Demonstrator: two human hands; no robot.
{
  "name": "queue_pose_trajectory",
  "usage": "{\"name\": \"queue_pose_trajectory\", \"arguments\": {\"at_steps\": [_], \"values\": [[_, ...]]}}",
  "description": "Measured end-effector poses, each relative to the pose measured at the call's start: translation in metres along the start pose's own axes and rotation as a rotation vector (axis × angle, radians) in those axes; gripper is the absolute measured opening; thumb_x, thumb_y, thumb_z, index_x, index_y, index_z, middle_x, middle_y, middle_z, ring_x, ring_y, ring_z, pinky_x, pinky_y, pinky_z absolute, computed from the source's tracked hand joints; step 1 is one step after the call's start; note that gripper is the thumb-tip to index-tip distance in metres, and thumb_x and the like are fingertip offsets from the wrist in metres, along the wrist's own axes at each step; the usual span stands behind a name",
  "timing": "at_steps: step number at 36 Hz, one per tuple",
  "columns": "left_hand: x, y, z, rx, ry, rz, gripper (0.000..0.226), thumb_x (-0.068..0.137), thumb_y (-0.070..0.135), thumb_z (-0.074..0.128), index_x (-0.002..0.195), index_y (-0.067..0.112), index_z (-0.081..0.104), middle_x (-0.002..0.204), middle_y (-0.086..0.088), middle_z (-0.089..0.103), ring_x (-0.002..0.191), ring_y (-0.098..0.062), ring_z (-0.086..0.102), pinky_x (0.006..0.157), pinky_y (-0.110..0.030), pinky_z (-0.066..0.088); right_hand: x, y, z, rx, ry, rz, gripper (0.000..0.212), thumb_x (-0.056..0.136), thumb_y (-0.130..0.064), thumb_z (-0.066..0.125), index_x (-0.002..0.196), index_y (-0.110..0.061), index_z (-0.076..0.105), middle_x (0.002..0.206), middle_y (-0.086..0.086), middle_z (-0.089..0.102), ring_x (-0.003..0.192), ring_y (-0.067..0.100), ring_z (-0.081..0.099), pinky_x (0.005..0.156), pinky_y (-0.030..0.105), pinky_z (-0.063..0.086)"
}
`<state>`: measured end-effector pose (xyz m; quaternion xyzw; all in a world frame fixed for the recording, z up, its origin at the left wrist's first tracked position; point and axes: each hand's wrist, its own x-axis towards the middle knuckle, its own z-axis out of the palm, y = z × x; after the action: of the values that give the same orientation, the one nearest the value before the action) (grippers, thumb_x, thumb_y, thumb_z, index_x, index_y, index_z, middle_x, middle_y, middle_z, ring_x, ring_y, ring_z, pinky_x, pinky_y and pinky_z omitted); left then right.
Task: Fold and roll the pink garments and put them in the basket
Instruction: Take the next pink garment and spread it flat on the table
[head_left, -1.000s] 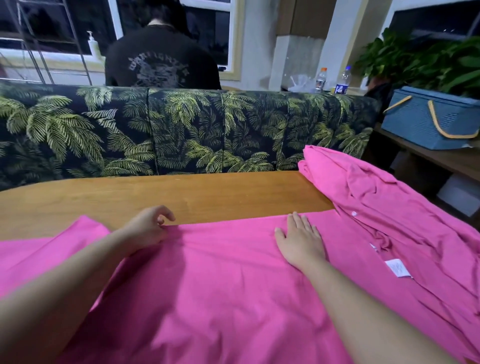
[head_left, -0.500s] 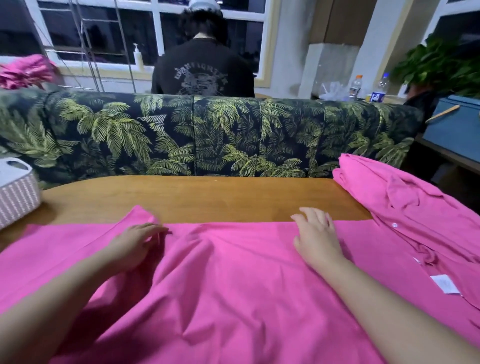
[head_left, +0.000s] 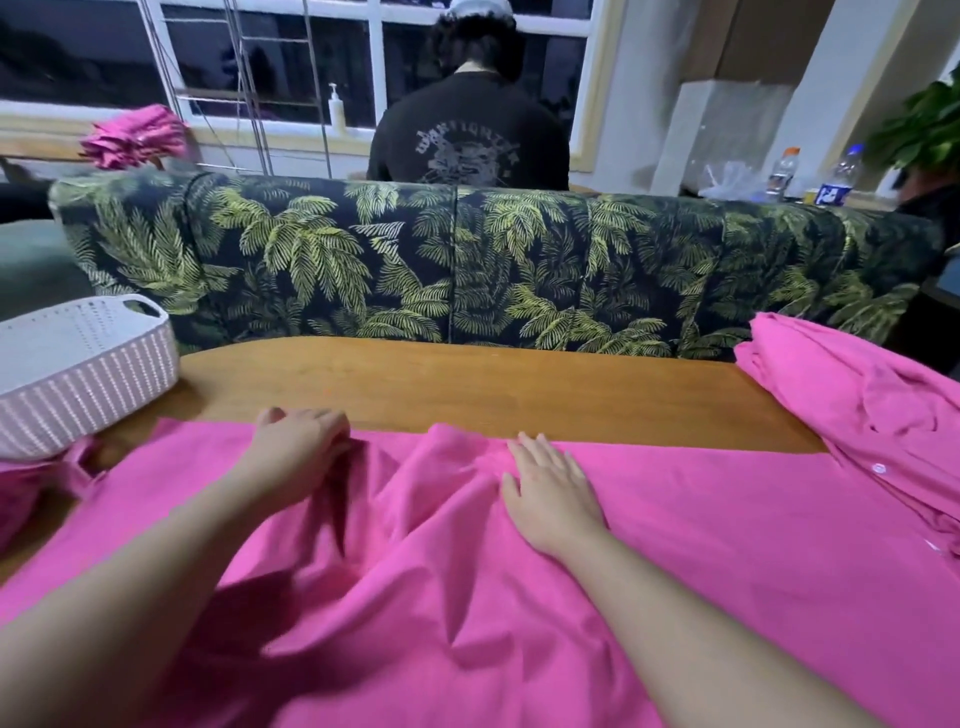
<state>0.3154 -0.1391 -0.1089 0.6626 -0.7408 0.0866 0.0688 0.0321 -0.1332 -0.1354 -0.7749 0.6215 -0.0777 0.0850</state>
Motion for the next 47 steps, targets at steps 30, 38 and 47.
{"name": "queue_pose_trajectory", "arguments": {"at_steps": [30,38,47], "values": [[0.048,0.021,0.002,-0.330,-0.471,-0.081,0.043,0.076,0.057,0.060,0.057,0.020,0.049,0.063,-0.004,0.055,0.069,-0.027,0.054,0.068,-0.028,0.038,0.019,0.010,-0.017,0.089,0.140,0.078,0.030,0.101,-0.022,0.038,0.122,-0.022,0.059,0.129,-0.004,0.054,0.123,0.018,0.041,0.102,0.033,0.033],[0.061,0.030,-0.001,-0.413,-0.437,-0.115,0.024,0.094,0.032,0.057,0.081,0.012,0.054,0.075,-0.006,0.051,0.067,-0.018,0.043,0.057,-0.029,0.030,0.046,0.029,-0.035,-0.031,-0.027,0.129,0.015,0.098,-0.039,0.048,0.102,-0.028,0.057,0.120,-0.001,0.055,0.120,0.021,0.041,0.097,0.037,0.031],[0.068,-0.002,0.016,-0.267,-0.397,-0.085,0.044,0.092,0.049,0.055,0.061,0.017,0.051,0.058,0.005,0.049,0.066,-0.019,0.047,0.065,-0.029,0.037,0.055,0.041,-0.034,-0.004,-0.109,0.115,0.022,0.099,-0.043,0.043,0.089,-0.024,0.047,0.112,-0.001,0.057,0.114,0.023,0.045,0.093,0.037,0.030]]}}
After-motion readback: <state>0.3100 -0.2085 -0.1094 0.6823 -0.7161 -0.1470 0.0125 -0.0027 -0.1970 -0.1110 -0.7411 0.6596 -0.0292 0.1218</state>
